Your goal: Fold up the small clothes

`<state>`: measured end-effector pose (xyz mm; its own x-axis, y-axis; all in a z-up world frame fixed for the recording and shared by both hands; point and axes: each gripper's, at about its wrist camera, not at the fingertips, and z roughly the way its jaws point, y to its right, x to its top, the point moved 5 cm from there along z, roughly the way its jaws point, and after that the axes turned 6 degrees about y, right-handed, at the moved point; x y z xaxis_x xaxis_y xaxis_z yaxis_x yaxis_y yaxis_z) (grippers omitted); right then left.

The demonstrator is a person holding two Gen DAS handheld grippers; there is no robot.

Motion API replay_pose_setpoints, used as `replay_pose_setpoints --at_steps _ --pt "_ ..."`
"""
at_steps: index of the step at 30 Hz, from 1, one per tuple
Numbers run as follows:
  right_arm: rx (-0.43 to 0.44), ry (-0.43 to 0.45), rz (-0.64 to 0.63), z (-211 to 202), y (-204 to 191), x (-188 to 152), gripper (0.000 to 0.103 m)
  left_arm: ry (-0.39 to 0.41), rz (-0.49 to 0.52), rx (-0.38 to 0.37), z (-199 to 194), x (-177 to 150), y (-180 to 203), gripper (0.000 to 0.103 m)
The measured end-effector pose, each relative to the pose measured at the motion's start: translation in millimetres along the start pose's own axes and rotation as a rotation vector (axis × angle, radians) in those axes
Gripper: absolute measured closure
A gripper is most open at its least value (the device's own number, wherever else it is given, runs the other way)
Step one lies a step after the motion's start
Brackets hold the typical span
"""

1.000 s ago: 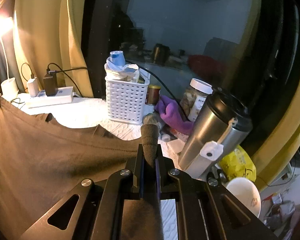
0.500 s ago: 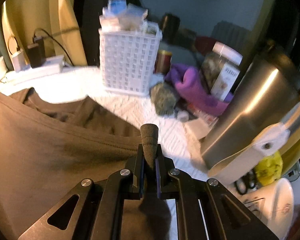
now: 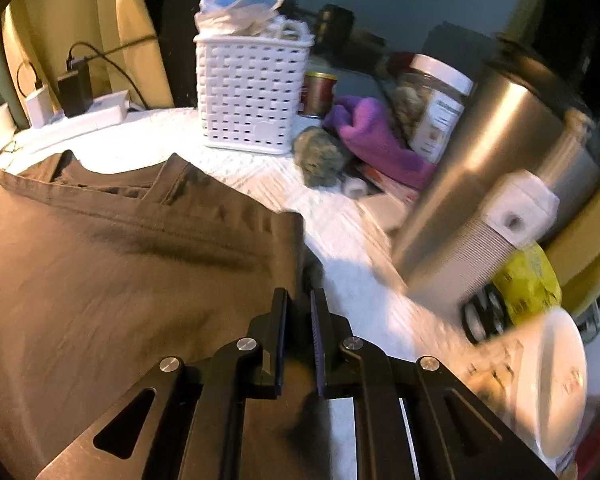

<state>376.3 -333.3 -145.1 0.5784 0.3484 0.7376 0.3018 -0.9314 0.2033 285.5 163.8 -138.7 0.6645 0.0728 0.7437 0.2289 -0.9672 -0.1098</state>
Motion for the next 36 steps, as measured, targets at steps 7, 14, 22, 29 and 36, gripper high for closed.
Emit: replay_pose_setpoints --at_steps 7,14,22,29,36 --pt "0.018 0.002 0.069 -25.9 15.9 -24.6 0.086 0.003 0.011 -0.066 -45.2 -21.8 12.7 0.094" --pt "0.067 0.041 0.102 -48.3 13.7 -52.0 0.021 -0.032 0.015 -0.12 -78.7 -54.3 39.7 0.094" --pt "0.087 0.094 0.116 -48.5 18.6 -39.5 0.041 -0.085 -0.028 -0.131 -93.1 -85.5 45.7 0.093" --pt "0.059 0.073 0.173 -15.4 30.2 -11.9 0.05 -0.074 -0.05 -0.12 -98.6 -83.4 42.8 0.093" --pt "0.06 0.036 0.26 10.3 38.9 -1.6 0.05 -0.072 -0.046 -0.125 -86.8 -72.8 44.8 0.093"
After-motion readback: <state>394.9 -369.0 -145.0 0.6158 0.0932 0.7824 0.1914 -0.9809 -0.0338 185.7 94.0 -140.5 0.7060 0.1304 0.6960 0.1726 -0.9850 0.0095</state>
